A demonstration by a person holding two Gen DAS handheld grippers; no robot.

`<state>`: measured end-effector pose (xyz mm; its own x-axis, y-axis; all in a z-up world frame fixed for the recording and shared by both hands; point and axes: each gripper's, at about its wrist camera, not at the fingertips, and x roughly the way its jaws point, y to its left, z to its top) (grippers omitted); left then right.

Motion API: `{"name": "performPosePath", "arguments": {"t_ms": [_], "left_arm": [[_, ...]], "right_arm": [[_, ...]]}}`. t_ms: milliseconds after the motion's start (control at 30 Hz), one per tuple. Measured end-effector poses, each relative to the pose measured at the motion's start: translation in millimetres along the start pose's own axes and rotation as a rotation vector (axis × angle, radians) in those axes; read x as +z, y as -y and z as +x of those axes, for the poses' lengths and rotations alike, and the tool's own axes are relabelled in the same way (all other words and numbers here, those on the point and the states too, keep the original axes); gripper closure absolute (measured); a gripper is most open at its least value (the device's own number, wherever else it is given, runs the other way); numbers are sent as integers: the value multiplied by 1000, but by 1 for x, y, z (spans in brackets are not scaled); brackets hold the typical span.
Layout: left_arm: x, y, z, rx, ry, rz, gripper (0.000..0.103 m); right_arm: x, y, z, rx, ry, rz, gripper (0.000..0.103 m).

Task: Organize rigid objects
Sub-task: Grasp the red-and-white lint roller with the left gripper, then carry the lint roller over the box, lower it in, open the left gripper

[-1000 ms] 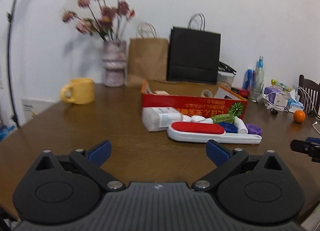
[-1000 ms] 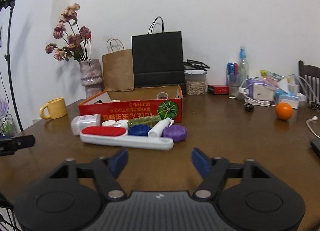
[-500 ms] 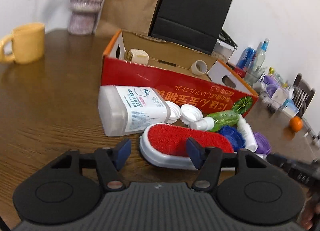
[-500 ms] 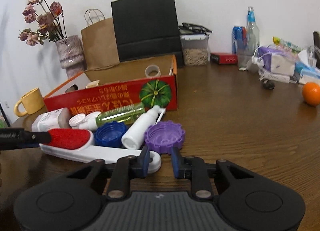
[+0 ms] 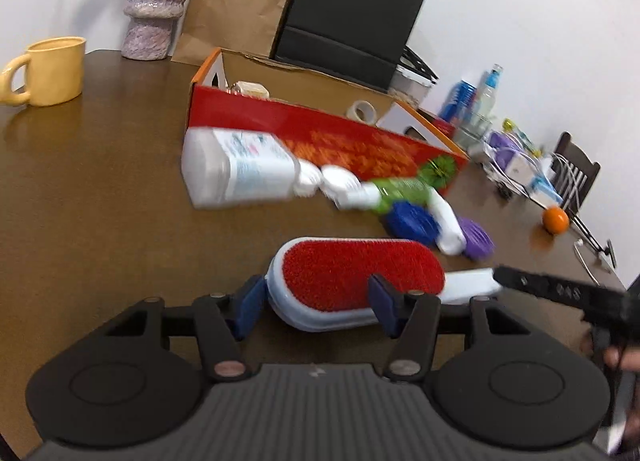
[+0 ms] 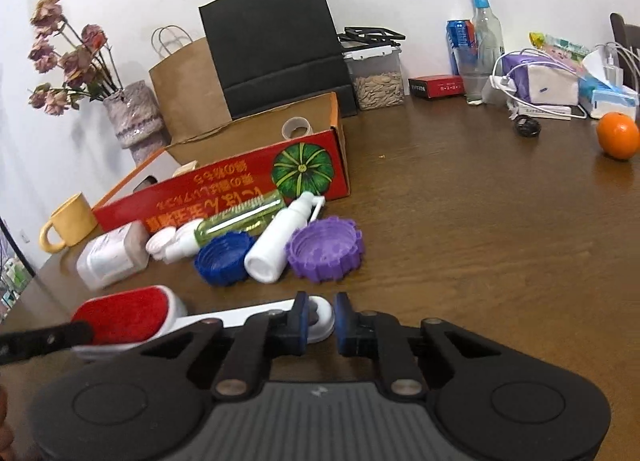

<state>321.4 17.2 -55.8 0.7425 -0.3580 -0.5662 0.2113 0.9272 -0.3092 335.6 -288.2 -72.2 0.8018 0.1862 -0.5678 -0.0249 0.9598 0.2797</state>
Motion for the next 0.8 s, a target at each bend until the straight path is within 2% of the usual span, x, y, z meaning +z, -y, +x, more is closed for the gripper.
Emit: {"name": "performPosePath", "arguments": {"t_ms": [167, 367, 467, 600, 733, 800], "left_arm": [[-23, 6, -33, 5, -13, -23, 47], [-42, 21, -68, 19, 56, 35, 47], [-49, 31, -89, 9, 130, 80, 47], [-53, 49, -128, 3, 304, 149, 47], [-57, 60, -165, 3, 453, 168, 47], [-61, 64, -182, 3, 507, 158, 47]], "right_arm": [[-18, 0, -26, 12, -5, 15, 90], [-47, -7, -68, 10, 55, 4, 90], [-55, -8, -93, 19, 120, 9, 90], [-57, -20, -132, 27, 260, -36, 90], [-59, -37, -175, 43, 435, -105, 90], [-60, -44, -192, 55, 480, -117, 90]]}}
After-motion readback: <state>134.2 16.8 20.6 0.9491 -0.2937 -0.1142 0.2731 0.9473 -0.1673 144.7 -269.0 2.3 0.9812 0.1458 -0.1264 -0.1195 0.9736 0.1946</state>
